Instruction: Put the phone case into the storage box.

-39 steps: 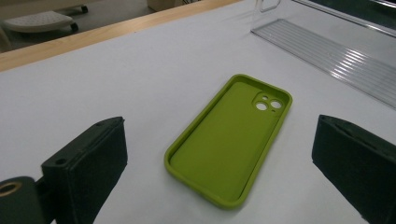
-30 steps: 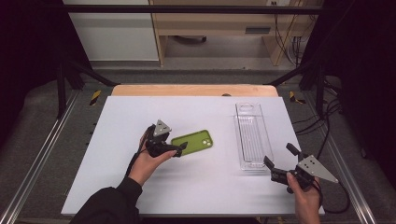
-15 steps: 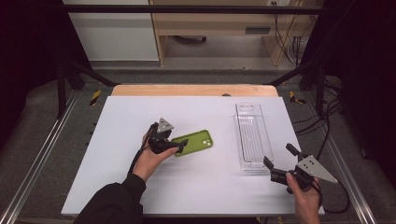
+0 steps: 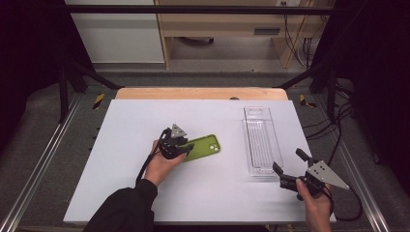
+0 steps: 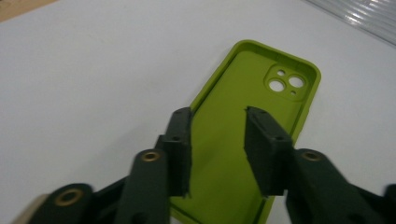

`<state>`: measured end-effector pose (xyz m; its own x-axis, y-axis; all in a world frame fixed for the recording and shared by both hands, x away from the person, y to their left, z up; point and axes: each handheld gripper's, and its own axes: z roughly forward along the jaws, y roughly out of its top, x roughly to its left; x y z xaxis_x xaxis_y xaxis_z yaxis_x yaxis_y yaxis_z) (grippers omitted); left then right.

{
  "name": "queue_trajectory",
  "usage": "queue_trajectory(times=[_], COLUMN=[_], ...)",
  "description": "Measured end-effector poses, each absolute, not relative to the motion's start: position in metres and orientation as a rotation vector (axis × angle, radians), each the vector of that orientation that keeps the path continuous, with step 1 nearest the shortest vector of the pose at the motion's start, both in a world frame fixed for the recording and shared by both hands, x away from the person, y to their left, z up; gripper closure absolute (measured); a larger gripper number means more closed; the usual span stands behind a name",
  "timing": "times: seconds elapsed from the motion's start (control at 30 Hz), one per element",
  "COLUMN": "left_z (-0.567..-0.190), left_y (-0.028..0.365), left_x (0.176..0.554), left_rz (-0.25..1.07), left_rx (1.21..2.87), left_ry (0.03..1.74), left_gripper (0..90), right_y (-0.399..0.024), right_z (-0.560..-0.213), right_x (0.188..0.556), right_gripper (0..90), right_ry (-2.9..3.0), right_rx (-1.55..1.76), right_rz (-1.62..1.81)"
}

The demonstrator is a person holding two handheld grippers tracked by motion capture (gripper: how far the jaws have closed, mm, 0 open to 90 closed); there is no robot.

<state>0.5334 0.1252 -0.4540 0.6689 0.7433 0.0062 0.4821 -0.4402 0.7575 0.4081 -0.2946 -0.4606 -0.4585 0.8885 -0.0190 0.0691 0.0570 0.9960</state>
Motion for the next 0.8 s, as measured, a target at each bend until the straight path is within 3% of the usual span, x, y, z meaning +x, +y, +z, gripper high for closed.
queue_trajectory(times=[0.07, 0.2, 0.8], left_z=[-0.454, -0.453, -0.462], left_y=[0.125, 0.126, 0.127], left_x=[0.533, 0.530, 0.518], left_rz=[0.429, 0.376, 0.295], left_rx=[2.122, 2.135, 2.263], left_ry=[0.947, 0.971, 1.071], left_gripper=[71.0, 89.5, 90.0], right_y=[-0.295, -0.296, -0.295], right_z=[-0.461, -0.461, -0.462], right_x=[0.409, 0.409, 0.409], right_gripper=[3.3, 3.4, 3.5], right_ry=[1.635, 1.630, 1.646], right_rx=[0.978, 0.982, 0.977], right_rz=[1.481, 1.482, 1.470])
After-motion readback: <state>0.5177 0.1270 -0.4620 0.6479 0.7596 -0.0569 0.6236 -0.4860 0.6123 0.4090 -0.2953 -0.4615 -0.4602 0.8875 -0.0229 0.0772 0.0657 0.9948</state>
